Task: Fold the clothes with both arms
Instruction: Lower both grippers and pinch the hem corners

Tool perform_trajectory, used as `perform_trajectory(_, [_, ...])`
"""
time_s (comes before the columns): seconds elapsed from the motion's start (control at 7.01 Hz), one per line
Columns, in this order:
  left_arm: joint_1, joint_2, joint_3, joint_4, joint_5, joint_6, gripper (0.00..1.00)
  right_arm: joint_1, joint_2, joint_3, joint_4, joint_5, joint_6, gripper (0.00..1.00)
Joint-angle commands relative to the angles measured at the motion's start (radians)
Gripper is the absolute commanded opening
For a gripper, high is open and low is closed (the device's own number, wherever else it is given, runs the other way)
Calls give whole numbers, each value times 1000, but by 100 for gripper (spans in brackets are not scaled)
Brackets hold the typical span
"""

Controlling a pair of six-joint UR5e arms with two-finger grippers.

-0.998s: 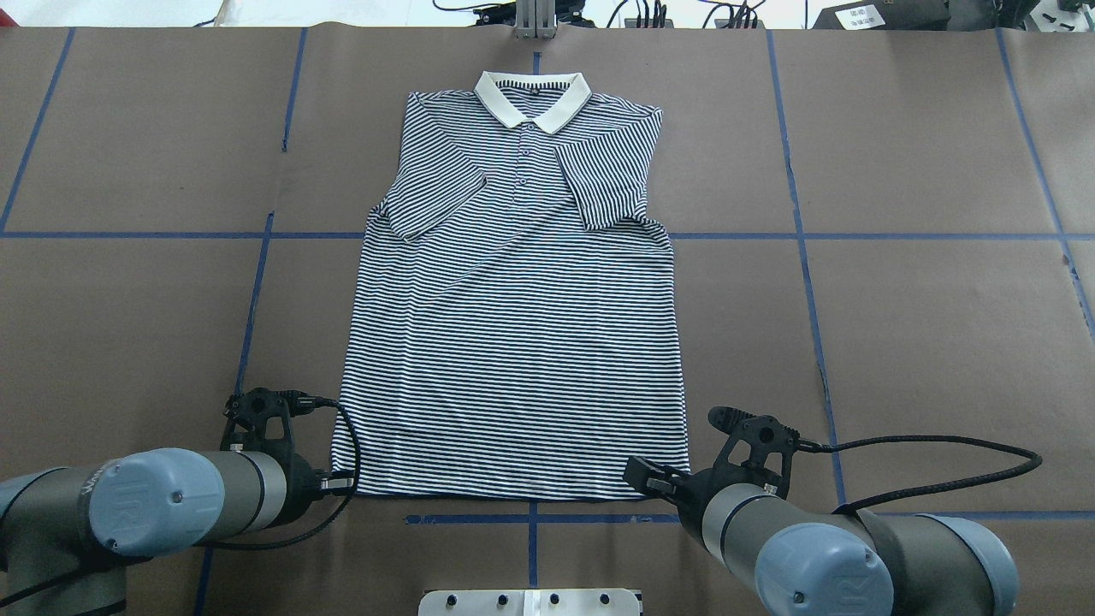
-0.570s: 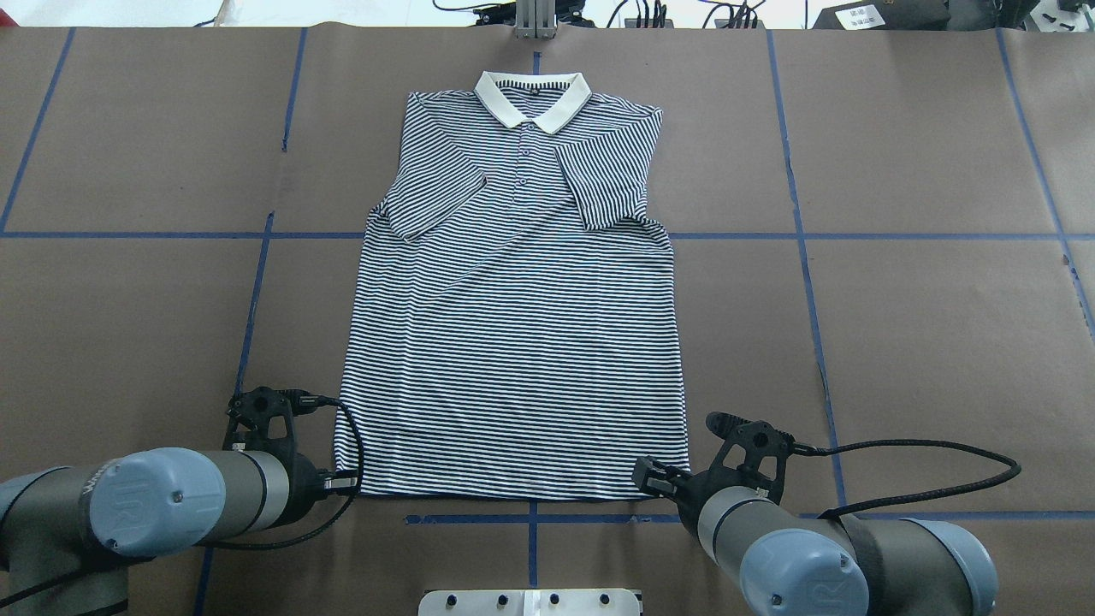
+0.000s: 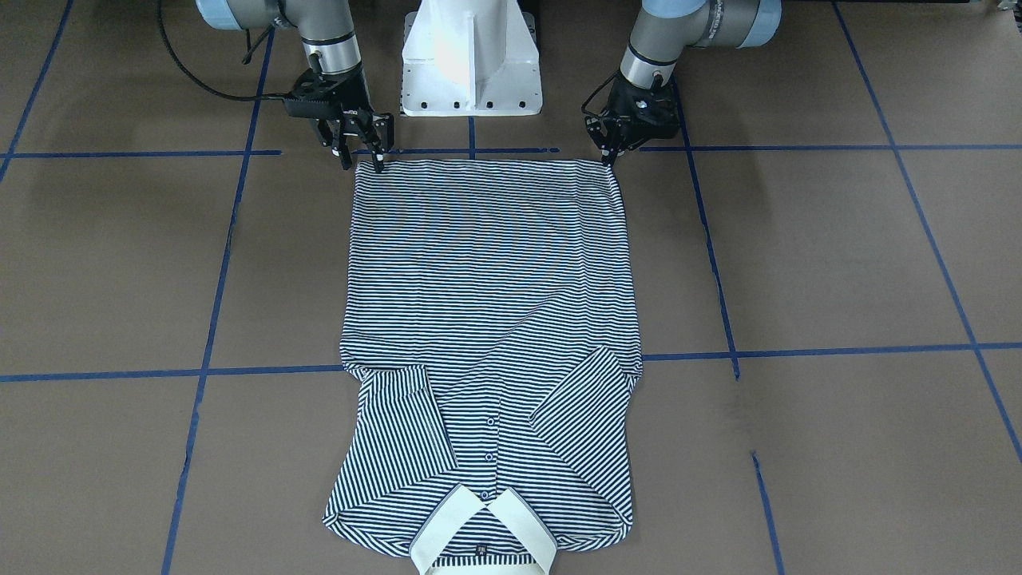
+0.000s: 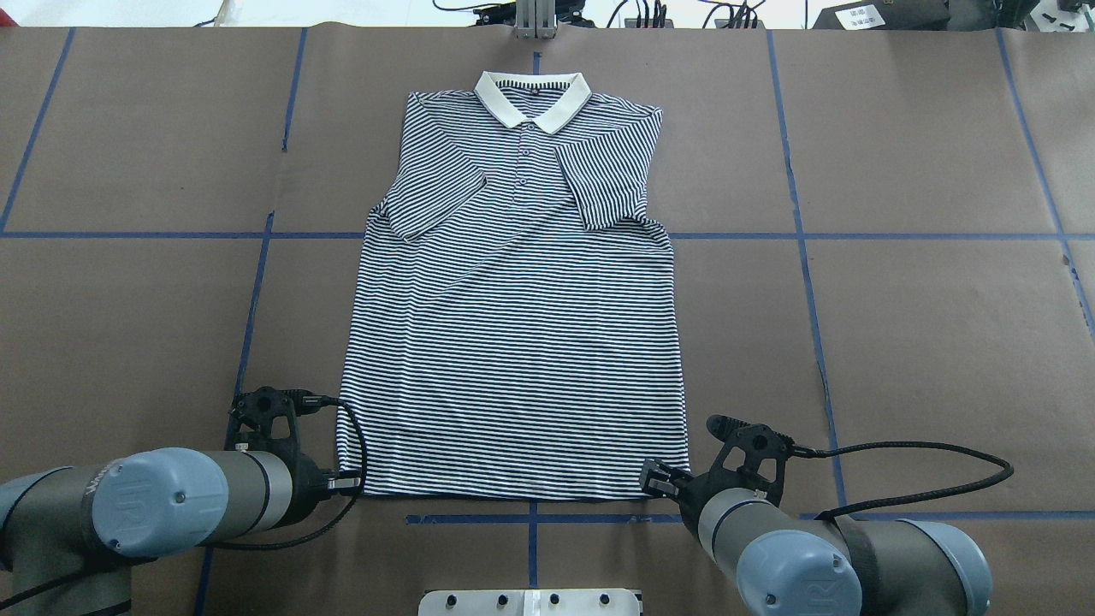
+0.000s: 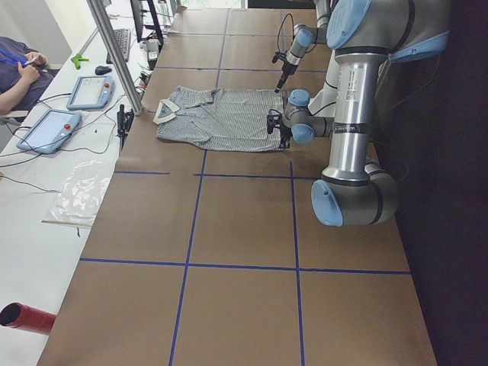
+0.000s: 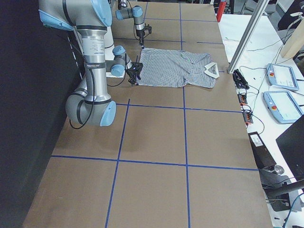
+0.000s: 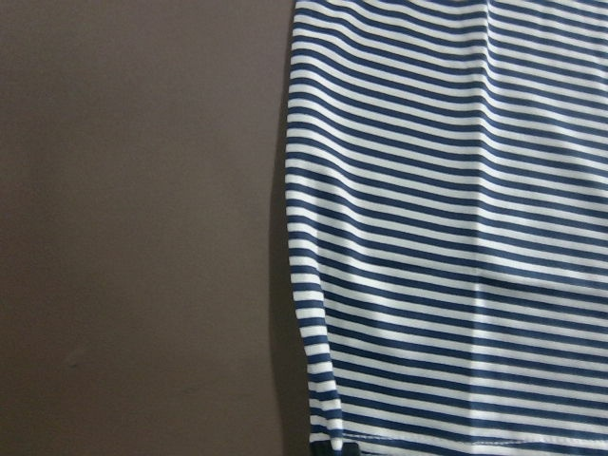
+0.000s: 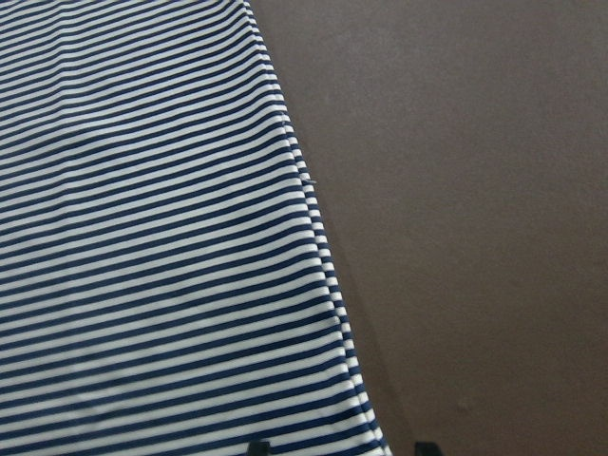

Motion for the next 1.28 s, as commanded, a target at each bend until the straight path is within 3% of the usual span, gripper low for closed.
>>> perform_trajectory(0.0, [0, 0, 0, 0, 0, 0, 0, -3, 4, -2, 0, -1, 0, 45])
perform_trajectory(0.29, [0, 0, 0, 0, 0, 0, 0, -3, 9, -4, 0, 4, 0, 18])
perform_trajectory(0.57, [-1, 1, 0, -2, 0, 2, 0, -3, 9, -4, 0, 7, -2, 0])
perform_trajectory(1.0, [-1, -8, -23, 18, -7, 3, 0, 8, -12, 37, -14, 21, -8, 0])
perform_trajectory(1.14, [-9, -8, -84, 64, -14, 12, 0, 12, -37, 148, -103, 60, -11, 0])
